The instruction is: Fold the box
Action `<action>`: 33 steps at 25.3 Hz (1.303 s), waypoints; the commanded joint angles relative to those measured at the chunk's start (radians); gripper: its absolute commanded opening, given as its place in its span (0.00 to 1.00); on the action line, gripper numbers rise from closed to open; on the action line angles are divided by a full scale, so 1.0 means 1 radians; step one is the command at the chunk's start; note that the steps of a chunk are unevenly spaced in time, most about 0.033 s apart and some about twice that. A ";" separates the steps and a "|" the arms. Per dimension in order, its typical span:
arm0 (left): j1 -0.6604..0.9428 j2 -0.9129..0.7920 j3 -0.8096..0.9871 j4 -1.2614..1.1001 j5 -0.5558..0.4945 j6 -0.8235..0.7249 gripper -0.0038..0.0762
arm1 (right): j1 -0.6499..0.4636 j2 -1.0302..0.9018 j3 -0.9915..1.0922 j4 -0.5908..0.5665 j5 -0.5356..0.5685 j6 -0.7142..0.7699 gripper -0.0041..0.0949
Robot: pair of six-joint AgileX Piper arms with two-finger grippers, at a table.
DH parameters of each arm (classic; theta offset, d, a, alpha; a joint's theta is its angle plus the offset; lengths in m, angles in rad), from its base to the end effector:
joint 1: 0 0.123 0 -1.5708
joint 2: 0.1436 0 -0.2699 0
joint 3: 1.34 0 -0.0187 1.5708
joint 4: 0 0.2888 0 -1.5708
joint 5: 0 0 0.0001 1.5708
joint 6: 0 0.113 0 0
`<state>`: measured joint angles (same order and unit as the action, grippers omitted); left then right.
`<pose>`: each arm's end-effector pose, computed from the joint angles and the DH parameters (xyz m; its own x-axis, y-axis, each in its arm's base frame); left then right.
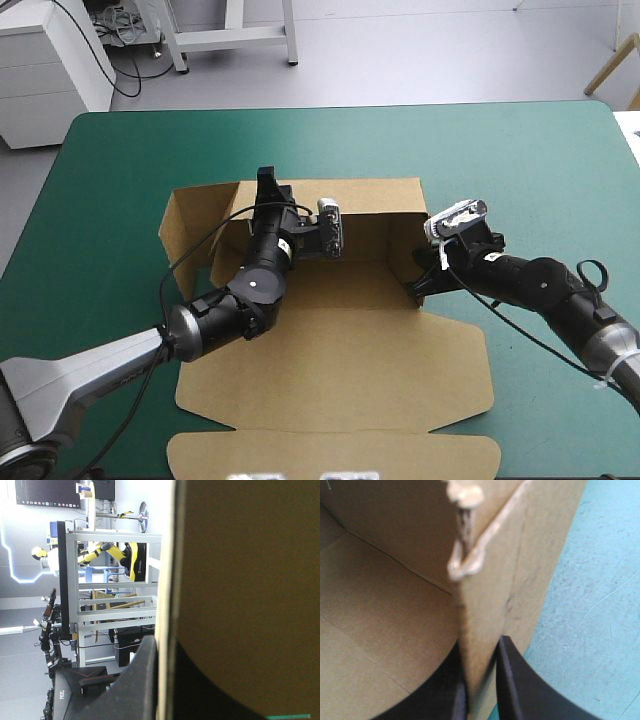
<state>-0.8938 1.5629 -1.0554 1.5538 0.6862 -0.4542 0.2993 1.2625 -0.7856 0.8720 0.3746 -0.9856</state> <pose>0.2983 -0.2568 0.2529 0.0952 0.9792 -0.1790 0.3457 0.1361 0.9284 0.2937 0.1238 0.2322 -0.4883 -0.3000 -0.8195 -0.5772 0.8154 0.0454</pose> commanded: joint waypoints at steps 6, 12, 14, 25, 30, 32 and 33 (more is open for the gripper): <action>-0.032 -0.032 -0.022 0.058 -0.045 -0.025 0.19 | 0.010 -0.030 -0.030 0.038 -0.010 0.001 0.03; -0.095 -0.040 -0.026 0.142 -0.013 -0.075 0.61 | 0.010 -0.030 -0.030 0.017 -0.089 0.048 0.03; -0.114 -0.043 -0.026 0.191 0.019 -0.123 0.72 | 0.010 -0.030 -0.030 0.017 -0.131 0.065 0.03; -0.223 -0.094 -0.033 0.211 0.101 -0.150 0.79 | 0.008 -0.030 -0.032 0.017 -0.294 0.118 0.03; -0.339 -0.132 -0.057 0.036 0.099 -0.010 0.78 | 0.006 -0.030 -0.032 0.015 -0.311 0.124 0.03; -0.356 -0.132 -0.136 -0.219 0.100 0.187 0.73 | 0.006 -0.030 -0.032 0.013 -0.304 0.131 0.03; -0.356 -0.132 -0.174 -0.335 0.100 0.267 0.69 | 0.006 -0.030 -0.032 0.013 -0.302 0.131 0.03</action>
<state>-1.2402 1.4757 -1.1341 1.3997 0.7591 -0.3518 0.3092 1.2635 -0.7846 0.8645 0.1189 -0.8702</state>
